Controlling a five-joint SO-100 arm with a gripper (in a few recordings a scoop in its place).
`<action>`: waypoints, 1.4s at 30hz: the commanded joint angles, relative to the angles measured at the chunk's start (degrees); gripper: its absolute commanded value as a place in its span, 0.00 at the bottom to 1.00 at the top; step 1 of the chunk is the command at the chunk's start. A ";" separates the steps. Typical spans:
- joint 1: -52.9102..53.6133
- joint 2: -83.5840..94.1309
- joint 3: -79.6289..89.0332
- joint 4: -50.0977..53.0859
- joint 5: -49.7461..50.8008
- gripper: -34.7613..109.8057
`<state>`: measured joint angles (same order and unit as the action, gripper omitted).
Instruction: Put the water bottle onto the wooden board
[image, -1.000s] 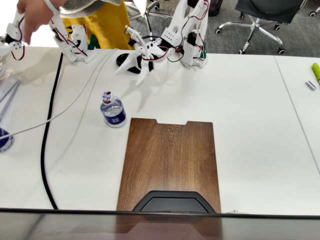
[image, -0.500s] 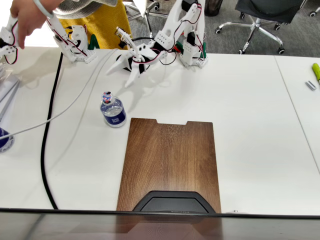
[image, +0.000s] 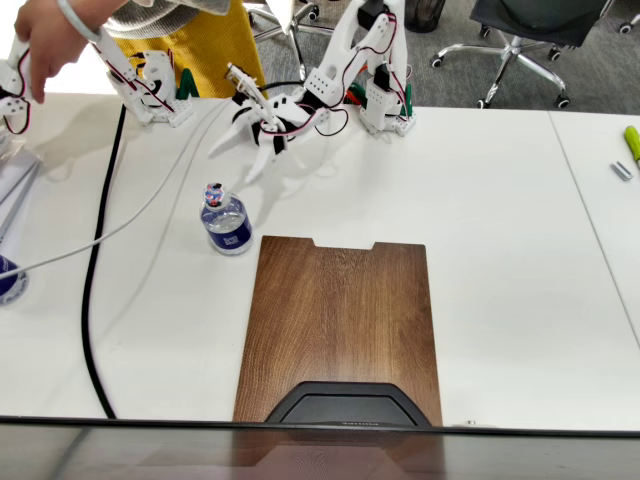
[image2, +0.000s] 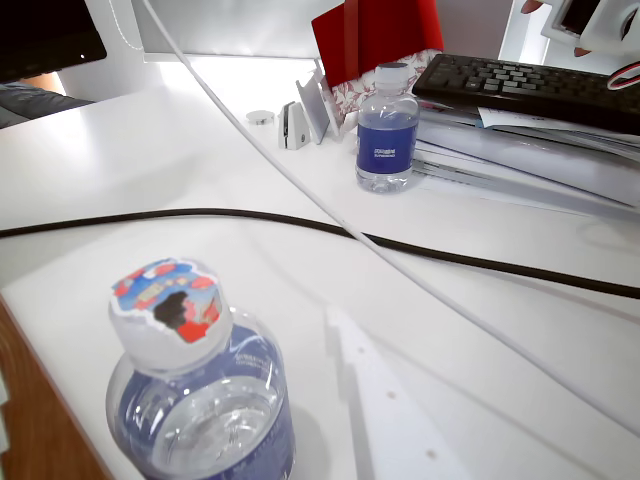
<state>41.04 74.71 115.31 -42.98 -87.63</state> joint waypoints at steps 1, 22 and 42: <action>0.35 -0.44 -4.31 -0.44 -1.14 0.53; -3.78 -11.87 -19.60 -0.62 -2.99 0.53; -2.99 -17.49 -25.58 0.09 -3.69 0.53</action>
<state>37.44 56.34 92.46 -42.19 -90.79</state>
